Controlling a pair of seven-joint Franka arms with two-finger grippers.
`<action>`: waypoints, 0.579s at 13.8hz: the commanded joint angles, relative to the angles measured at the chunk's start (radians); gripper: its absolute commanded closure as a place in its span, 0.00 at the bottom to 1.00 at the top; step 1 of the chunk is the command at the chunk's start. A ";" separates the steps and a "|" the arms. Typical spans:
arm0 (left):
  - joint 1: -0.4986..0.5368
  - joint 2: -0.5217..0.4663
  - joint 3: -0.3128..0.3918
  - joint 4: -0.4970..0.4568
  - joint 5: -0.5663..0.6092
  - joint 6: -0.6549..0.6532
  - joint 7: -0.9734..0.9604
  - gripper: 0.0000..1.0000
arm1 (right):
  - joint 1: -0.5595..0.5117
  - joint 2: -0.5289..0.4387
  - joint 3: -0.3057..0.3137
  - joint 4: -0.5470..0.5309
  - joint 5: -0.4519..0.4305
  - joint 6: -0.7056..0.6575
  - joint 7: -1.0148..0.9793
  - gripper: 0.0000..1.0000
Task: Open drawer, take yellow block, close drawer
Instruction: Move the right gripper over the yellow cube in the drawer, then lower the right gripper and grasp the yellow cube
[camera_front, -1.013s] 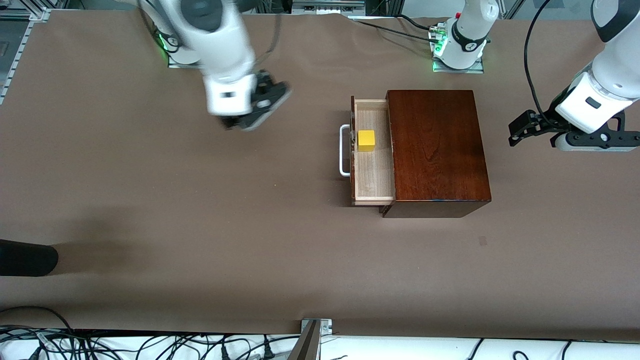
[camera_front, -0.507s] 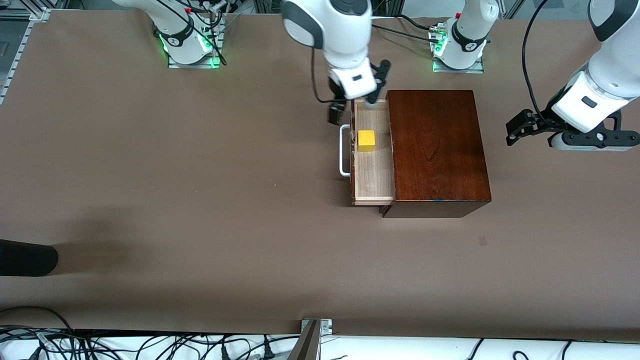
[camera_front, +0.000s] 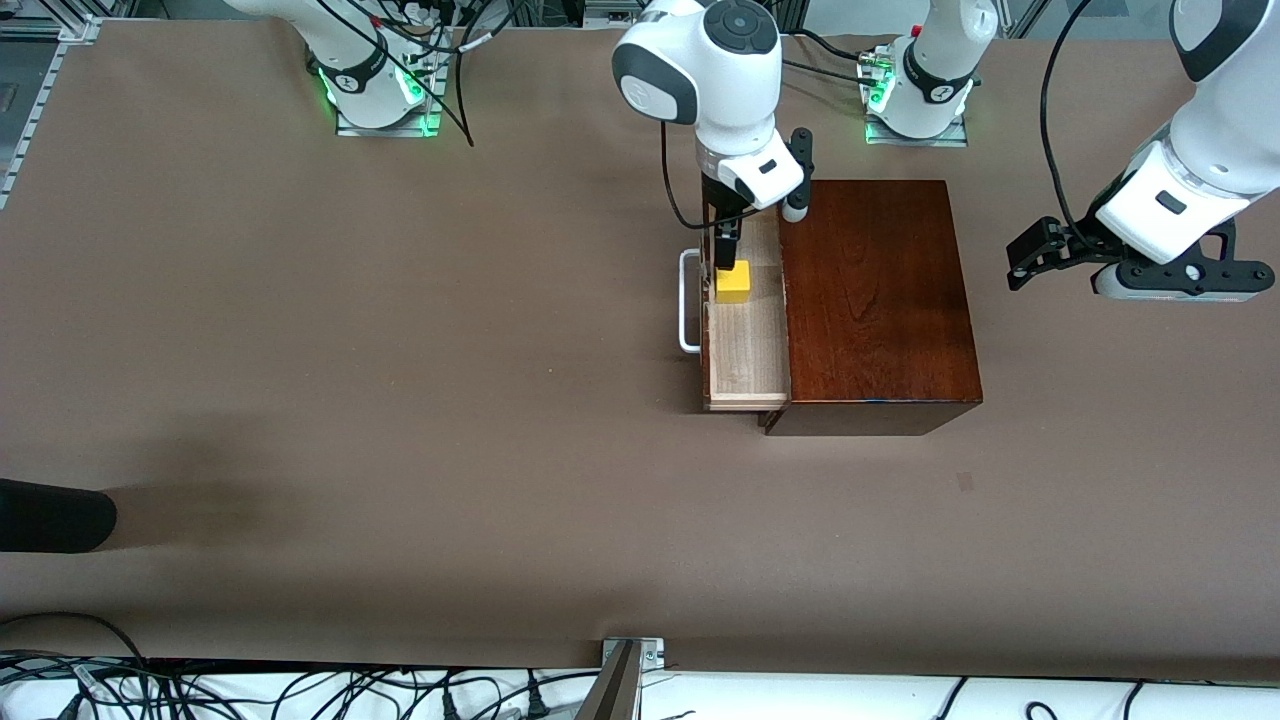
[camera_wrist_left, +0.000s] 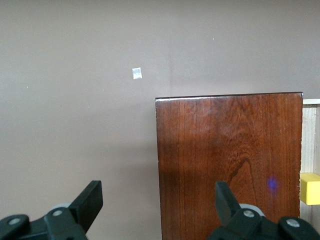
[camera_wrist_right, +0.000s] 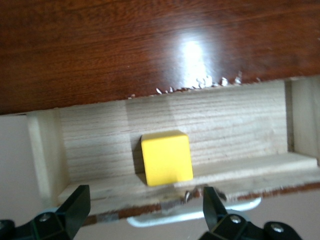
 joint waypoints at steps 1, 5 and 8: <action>-0.004 -0.017 0.001 -0.004 -0.007 -0.010 0.021 0.00 | 0.009 0.043 -0.014 0.035 -0.019 0.014 -0.061 0.00; -0.007 -0.015 0.000 0.002 -0.007 -0.010 0.020 0.00 | 0.009 0.077 -0.015 0.036 -0.019 0.059 -0.072 0.00; -0.007 -0.015 0.000 0.002 -0.007 -0.010 0.020 0.00 | 0.009 0.108 -0.018 0.036 -0.028 0.094 -0.072 0.00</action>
